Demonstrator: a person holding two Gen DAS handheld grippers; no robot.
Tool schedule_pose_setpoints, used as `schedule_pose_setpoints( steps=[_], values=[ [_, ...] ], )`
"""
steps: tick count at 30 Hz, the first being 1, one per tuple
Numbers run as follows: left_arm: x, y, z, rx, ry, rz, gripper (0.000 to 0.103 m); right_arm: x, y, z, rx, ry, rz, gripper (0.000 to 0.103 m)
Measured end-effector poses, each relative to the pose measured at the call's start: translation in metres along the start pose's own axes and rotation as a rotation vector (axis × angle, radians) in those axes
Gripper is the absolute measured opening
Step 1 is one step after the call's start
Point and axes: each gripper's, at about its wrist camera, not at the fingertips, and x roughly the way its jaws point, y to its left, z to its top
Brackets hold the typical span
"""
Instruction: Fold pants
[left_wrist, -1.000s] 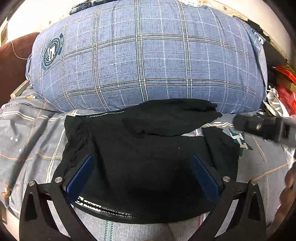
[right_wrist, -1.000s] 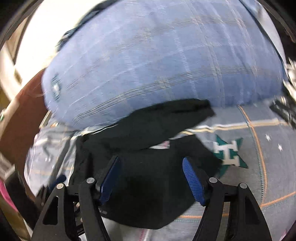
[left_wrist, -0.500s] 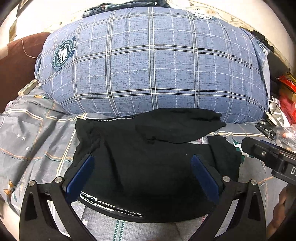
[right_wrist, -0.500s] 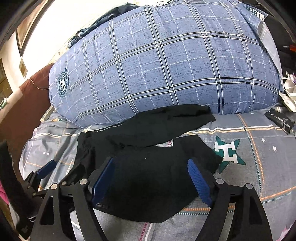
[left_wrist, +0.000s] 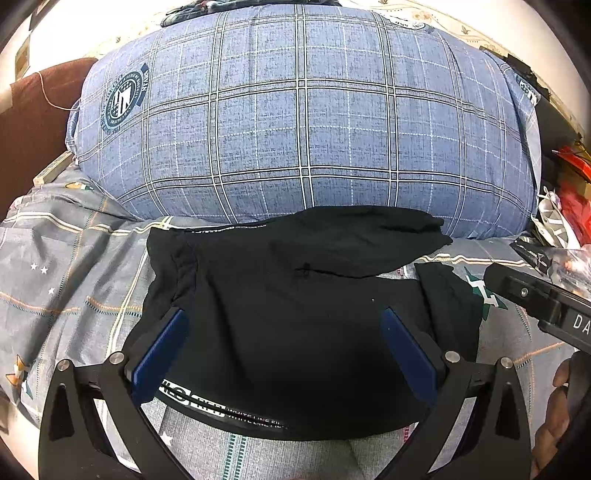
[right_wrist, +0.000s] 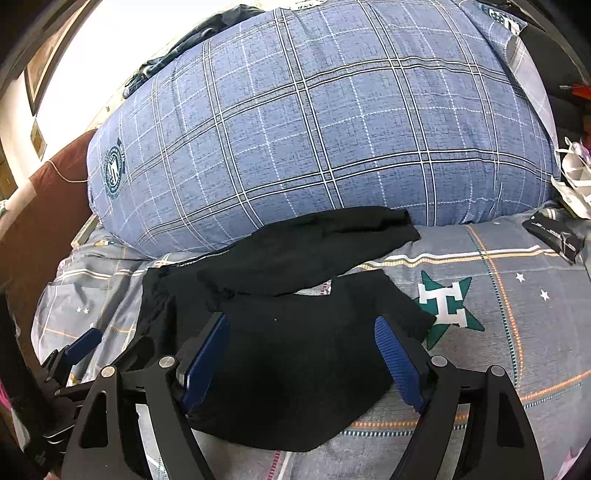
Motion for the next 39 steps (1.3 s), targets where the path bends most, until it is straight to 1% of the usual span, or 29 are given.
schedule_pose_setpoints(
  steps=[4,6,7,9,10,12,15,16,17,19,20,21,22,24,26,27,28,29,32,36,39],
  values=[
    [0.000,-0.001,-0.001,0.002,0.000,0.002,0.103,0.002,0.001,0.000,-0.014,0.026,0.033,0.082],
    [0.000,-0.001,0.000,0.005,0.002,0.001,0.103,0.002,0.004,0.001,-0.046,0.036,0.029,0.082],
    [0.000,-0.002,0.000,0.006,0.005,0.000,0.103,0.000,0.006,0.003,-0.077,0.036,0.012,0.082],
    [0.000,-0.001,-0.001,0.003,0.010,-0.007,0.103,-0.003,0.003,0.014,-0.161,0.023,-0.079,0.082],
    [0.001,-0.001,-0.001,0.003,0.013,-0.010,0.103,-0.002,-0.002,0.017,-0.176,0.018,-0.101,0.082],
    [0.003,-0.002,-0.002,0.008,0.022,-0.014,0.103,0.011,-0.030,0.028,-0.166,0.053,-0.133,0.082],
    [0.007,-0.006,-0.004,0.017,0.030,-0.012,0.103,0.038,-0.073,0.028,-0.063,0.120,-0.163,0.079],
    [0.009,-0.009,-0.005,0.023,0.038,-0.015,0.103,0.049,-0.084,0.025,-0.022,0.159,-0.161,0.075],
    [0.011,-0.011,-0.006,0.026,0.045,-0.020,0.103,0.063,-0.094,0.021,0.015,0.213,-0.163,0.064],
    [0.013,-0.016,-0.010,0.040,0.055,-0.029,0.103,0.080,-0.100,0.016,0.038,0.266,-0.154,0.055],
    [0.014,-0.019,-0.011,0.052,0.056,-0.029,0.103,0.088,-0.101,0.012,0.043,0.293,-0.147,0.055],
    [0.014,-0.024,-0.014,0.070,0.054,-0.024,0.103,0.097,-0.098,0.008,0.030,0.325,-0.166,0.054],
    [0.014,-0.026,-0.015,0.081,0.052,-0.020,0.103,0.102,-0.097,0.005,0.010,0.340,-0.202,0.054],
    [0.014,-0.030,-0.017,0.098,0.048,-0.015,0.103,0.110,-0.092,-0.001,-0.018,0.362,-0.232,0.053],
    [0.015,-0.033,-0.018,0.108,0.047,-0.017,0.103,0.110,-0.085,-0.004,-0.048,0.362,-0.231,0.036],
    [0.015,-0.033,-0.019,0.112,0.049,-0.017,0.103,0.108,-0.079,-0.005,-0.072,0.364,-0.238,0.030],
    [0.016,-0.034,-0.019,0.115,0.050,-0.017,0.103,0.107,-0.076,-0.008,-0.079,0.368,-0.237,0.016],
    [0.016,-0.034,-0.020,0.117,0.051,-0.015,0.103,0.104,-0.074,-0.010,-0.076,0.375,-0.237,0.011],
    [0.017,-0.033,-0.020,0.117,0.052,-0.017,0.103,0.093,-0.072,-0.013,-0.072,0.367,-0.242,0.009],
    [0.019,-0.030,-0.019,0.104,0.058,-0.027,0.103,0.068,-0.087,-0.007,0.015,0.325,-0.231,0.009],
    [0.020,-0.026,-0.017,0.087,0.071,-0.032,0.103,0.044,-0.103,-0.015,0.098,0.305,-0.244,0.009]
  ],
)
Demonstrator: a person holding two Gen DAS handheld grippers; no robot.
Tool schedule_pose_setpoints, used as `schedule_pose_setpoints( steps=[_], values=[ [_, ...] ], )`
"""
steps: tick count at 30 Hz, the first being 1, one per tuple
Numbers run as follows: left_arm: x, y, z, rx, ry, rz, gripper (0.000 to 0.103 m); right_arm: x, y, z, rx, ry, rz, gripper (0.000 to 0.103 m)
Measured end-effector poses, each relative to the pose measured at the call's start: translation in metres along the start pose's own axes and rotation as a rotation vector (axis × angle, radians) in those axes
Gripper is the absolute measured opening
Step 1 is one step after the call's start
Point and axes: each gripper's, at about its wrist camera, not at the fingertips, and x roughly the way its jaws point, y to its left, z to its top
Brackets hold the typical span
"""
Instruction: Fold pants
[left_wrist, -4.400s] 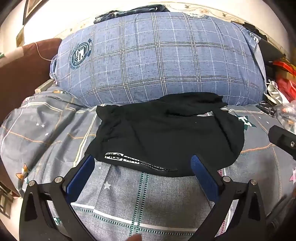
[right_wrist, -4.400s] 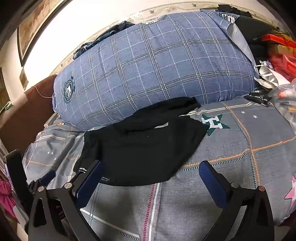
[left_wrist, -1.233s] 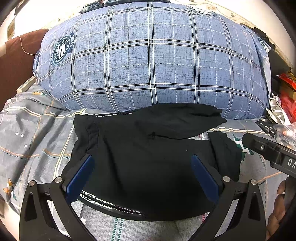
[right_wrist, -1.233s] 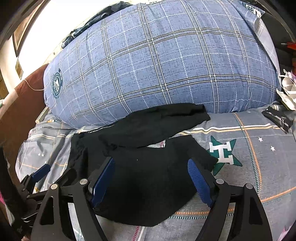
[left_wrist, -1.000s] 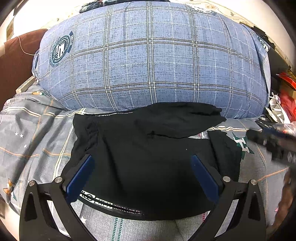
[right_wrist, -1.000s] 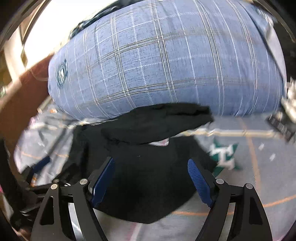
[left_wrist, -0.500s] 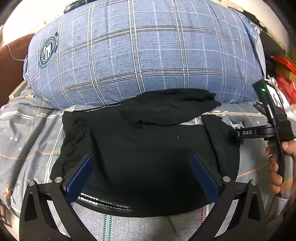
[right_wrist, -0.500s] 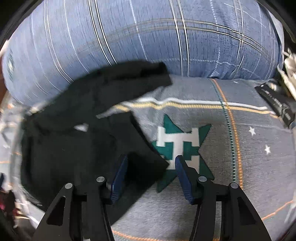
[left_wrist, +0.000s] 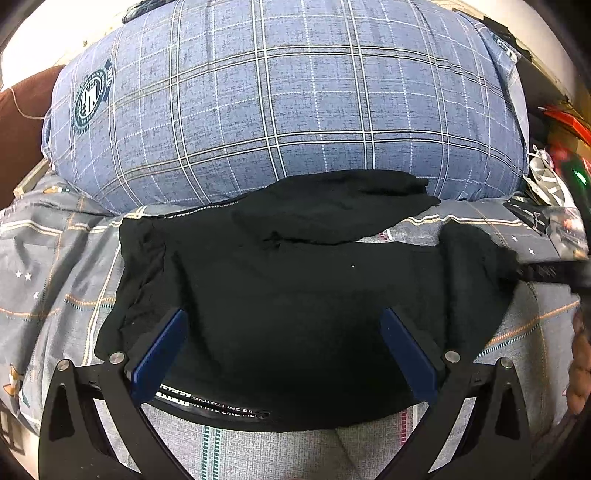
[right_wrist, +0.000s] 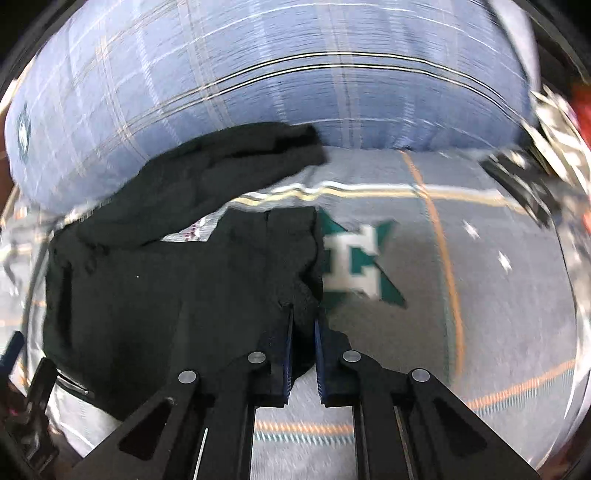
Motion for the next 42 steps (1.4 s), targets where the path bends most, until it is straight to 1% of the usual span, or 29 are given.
schedule_pose_setpoints(
  steps=[2,3,5,7,11,14,15,16,17,19,20,22,24,29,30,32,34,36,38,40,41,42],
  values=[
    [0.001,0.003,0.001,-0.011,0.009,-0.009,0.103,-0.006,-0.009,-0.007,0.026,-0.004,-0.015,0.009],
    [0.001,0.004,0.002,-0.015,0.012,-0.015,0.103,-0.007,-0.014,-0.009,0.041,-0.006,-0.046,0.009],
    [0.000,0.010,0.002,-0.027,0.013,-0.028,0.103,-0.011,-0.020,-0.012,0.070,-0.008,-0.075,0.009],
    [-0.003,0.023,-0.001,-0.057,0.011,-0.023,0.103,-0.009,-0.028,-0.011,0.109,-0.002,-0.069,0.009],
    [0.000,0.061,-0.017,-0.167,0.070,-0.039,0.103,0.000,-0.024,-0.017,0.098,0.029,-0.102,0.010],
    [0.003,0.083,-0.026,-0.227,0.109,-0.016,0.103,-0.004,-0.021,-0.020,0.100,0.007,-0.118,0.015],
    [0.002,0.089,-0.028,-0.243,0.116,-0.018,0.103,-0.008,-0.022,-0.020,0.117,-0.006,-0.107,0.019],
    [0.001,0.092,-0.030,-0.250,0.122,-0.021,0.103,-0.010,-0.023,-0.020,0.128,-0.020,-0.094,0.029],
    [0.000,0.093,-0.030,-0.255,0.125,-0.023,0.103,-0.015,-0.022,-0.020,0.134,-0.037,-0.083,0.043],
    [-0.003,0.096,-0.027,-0.256,0.122,-0.021,0.103,-0.031,-0.019,-0.022,0.146,-0.103,-0.032,0.064],
    [-0.005,0.096,-0.024,-0.256,0.119,-0.027,0.103,-0.038,-0.017,-0.021,0.145,-0.131,-0.011,0.068],
    [-0.008,0.097,-0.014,-0.259,0.114,-0.051,0.103,-0.057,-0.010,-0.021,0.125,-0.222,0.029,0.069],
    [-0.008,0.095,0.001,-0.258,0.108,-0.065,0.103,-0.067,-0.003,-0.020,0.104,-0.268,0.057,0.076],
    [0.006,0.081,0.046,-0.224,0.084,-0.081,0.103,-0.070,0.008,-0.014,0.083,-0.278,0.131,0.077],
    [0.011,0.077,0.055,-0.212,0.084,-0.082,0.103,-0.068,0.013,-0.008,0.067,-0.270,0.168,0.077],
    [0.027,0.066,0.074,-0.191,0.090,-0.104,0.103,-0.062,0.020,0.005,0.042,-0.248,0.203,0.077],
    [0.042,0.059,0.086,-0.184,0.094,-0.139,0.103,-0.048,0.029,0.033,0.029,-0.203,0.235,0.077],
    [0.051,0.057,0.087,-0.196,0.087,-0.163,0.103,-0.033,0.033,0.058,0.054,-0.165,0.264,0.077],
    [0.065,0.058,0.085,-0.215,0.133,-0.170,0.103,-0.006,0.038,0.093,0.090,-0.111,0.297,0.077],
    [0.074,0.060,0.084,-0.221,0.165,-0.214,0.103,0.018,0.041,0.119,0.106,-0.080,0.263,0.077],
    [0.077,0.061,0.084,-0.222,0.175,-0.209,0.103,0.039,0.043,0.138,0.126,-0.055,0.221,0.076],
    [0.079,0.063,0.085,-0.229,0.181,-0.204,0.103,0.053,0.041,0.148,0.150,-0.035,0.207,0.076]
  ],
)
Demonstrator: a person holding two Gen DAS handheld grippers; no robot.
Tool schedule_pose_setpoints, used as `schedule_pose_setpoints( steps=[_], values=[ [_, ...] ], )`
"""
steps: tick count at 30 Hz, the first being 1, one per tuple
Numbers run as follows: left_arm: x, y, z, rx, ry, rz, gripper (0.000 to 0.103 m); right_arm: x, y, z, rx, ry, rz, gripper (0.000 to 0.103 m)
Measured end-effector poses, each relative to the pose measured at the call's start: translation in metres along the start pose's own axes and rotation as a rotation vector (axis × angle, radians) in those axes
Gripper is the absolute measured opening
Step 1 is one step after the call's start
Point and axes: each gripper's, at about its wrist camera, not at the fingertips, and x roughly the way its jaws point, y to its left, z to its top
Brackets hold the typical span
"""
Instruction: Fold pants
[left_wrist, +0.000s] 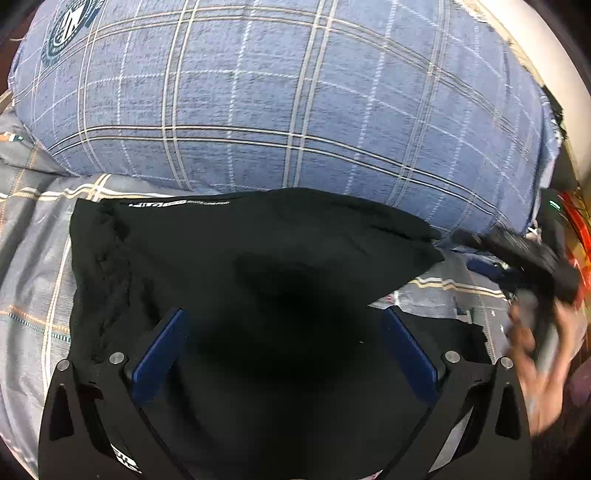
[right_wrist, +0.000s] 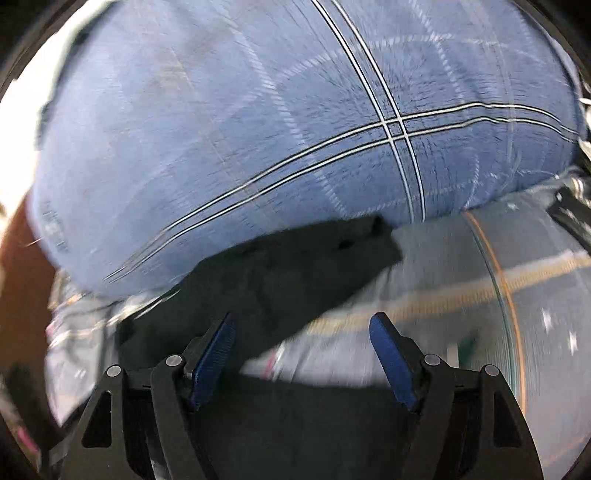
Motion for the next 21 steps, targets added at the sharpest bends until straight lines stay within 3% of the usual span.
schedule_pose_setpoints(
  steps=[5,7,8,12,14,15,18,21],
  values=[
    [-0.002,0.014,0.002,-0.052,0.006,-0.025,0.103,0.064,-0.024,0.038,0.225,0.075,0.026,0.058],
    [-0.001,0.016,0.002,-0.063,0.012,-0.023,0.103,0.074,-0.029,0.043,0.266,0.085,0.004,0.056],
    [-0.001,0.017,0.002,-0.067,0.015,-0.026,0.103,0.080,-0.034,0.044,0.304,0.088,0.001,0.050],
    [-0.002,0.015,0.002,-0.068,0.011,-0.029,0.103,0.081,-0.045,0.047,0.391,0.065,0.043,0.043],
    [-0.003,0.013,0.002,-0.055,0.003,-0.016,0.103,0.081,-0.043,0.050,0.378,0.072,0.037,0.020],
    [-0.003,0.013,0.002,-0.050,-0.002,-0.011,0.103,0.081,-0.038,0.051,0.362,0.082,0.029,0.016],
    [-0.007,0.012,0.001,-0.035,-0.015,0.006,0.103,0.074,-0.033,0.050,0.360,0.083,0.018,0.016],
    [-0.011,0.012,-0.001,-0.032,-0.027,0.005,0.103,0.069,-0.038,0.050,0.431,0.081,0.039,0.039]
  ],
)
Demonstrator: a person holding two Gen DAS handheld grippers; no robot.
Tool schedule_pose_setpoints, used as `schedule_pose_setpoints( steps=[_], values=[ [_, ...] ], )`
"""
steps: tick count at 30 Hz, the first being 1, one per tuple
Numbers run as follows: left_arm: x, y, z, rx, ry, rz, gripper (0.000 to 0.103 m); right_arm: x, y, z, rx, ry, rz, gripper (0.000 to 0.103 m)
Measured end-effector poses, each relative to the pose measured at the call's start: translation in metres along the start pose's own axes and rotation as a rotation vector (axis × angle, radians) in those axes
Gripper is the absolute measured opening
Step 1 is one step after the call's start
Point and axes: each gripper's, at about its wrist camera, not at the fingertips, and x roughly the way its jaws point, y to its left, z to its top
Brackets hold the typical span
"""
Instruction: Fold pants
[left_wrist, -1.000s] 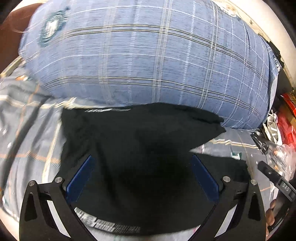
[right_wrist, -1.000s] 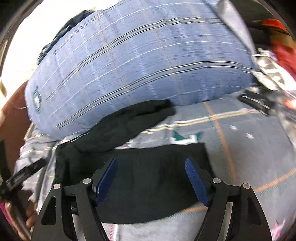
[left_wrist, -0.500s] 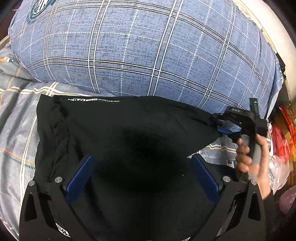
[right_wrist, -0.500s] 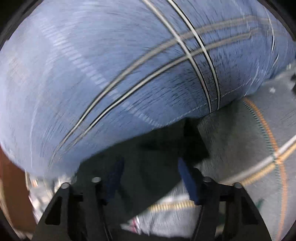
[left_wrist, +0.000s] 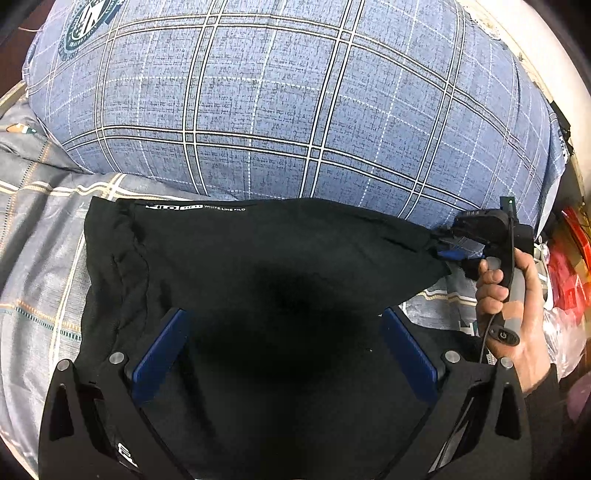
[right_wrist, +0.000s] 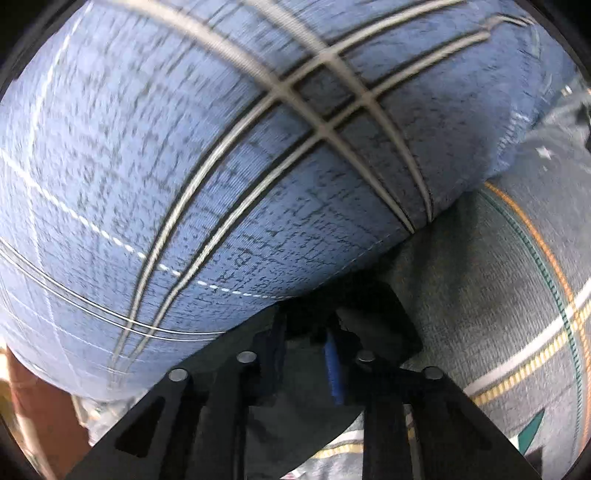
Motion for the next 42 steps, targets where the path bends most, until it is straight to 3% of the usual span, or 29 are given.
schedule_pose_setpoints(
  steps=[1,3,4,9,13,20,23,26,34,35,37,42],
  values=[
    [-0.001,0.000,0.000,0.000,-0.001,-0.004,0.103,0.000,-0.001,0.001,0.012,-0.001,0.000,0.053],
    [-0.002,-0.001,0.001,0.007,-0.005,-0.007,0.103,0.005,0.001,0.003,-0.004,0.008,0.005,0.040],
    [-0.002,-0.001,0.002,0.009,-0.009,-0.006,0.103,0.005,0.004,0.003,-0.016,0.015,0.012,0.010],
    [-0.001,0.006,0.004,-0.029,0.005,-0.036,0.103,-0.038,0.021,-0.024,-0.105,-0.047,0.047,0.011],
    [-0.002,0.011,0.004,-0.065,0.006,-0.073,0.103,-0.081,0.021,-0.066,-0.205,-0.073,0.092,0.011],
    [0.008,0.013,0.002,-0.122,0.063,-0.192,0.103,-0.138,-0.027,-0.138,-0.251,-0.110,0.194,0.011],
    [0.016,0.014,-0.002,-0.148,0.117,-0.229,0.103,-0.134,-0.045,-0.132,-0.228,-0.098,0.217,0.011],
    [0.023,0.017,-0.003,-0.222,0.158,-0.277,0.103,-0.116,-0.053,-0.123,-0.199,-0.028,0.240,0.011],
    [0.072,0.004,0.041,-0.289,0.262,-0.170,0.103,-0.103,-0.064,-0.125,-0.196,0.041,0.225,0.011],
    [0.079,0.004,0.046,-0.294,0.279,-0.147,0.101,-0.103,-0.064,-0.125,-0.192,0.047,0.228,0.011],
    [0.085,0.007,0.051,-0.326,0.286,-0.109,0.082,-0.103,-0.065,-0.123,-0.188,0.056,0.239,0.011],
    [0.084,0.003,0.064,-0.342,0.259,-0.104,0.079,-0.104,-0.063,-0.125,-0.201,0.063,0.226,0.011]
  ],
)
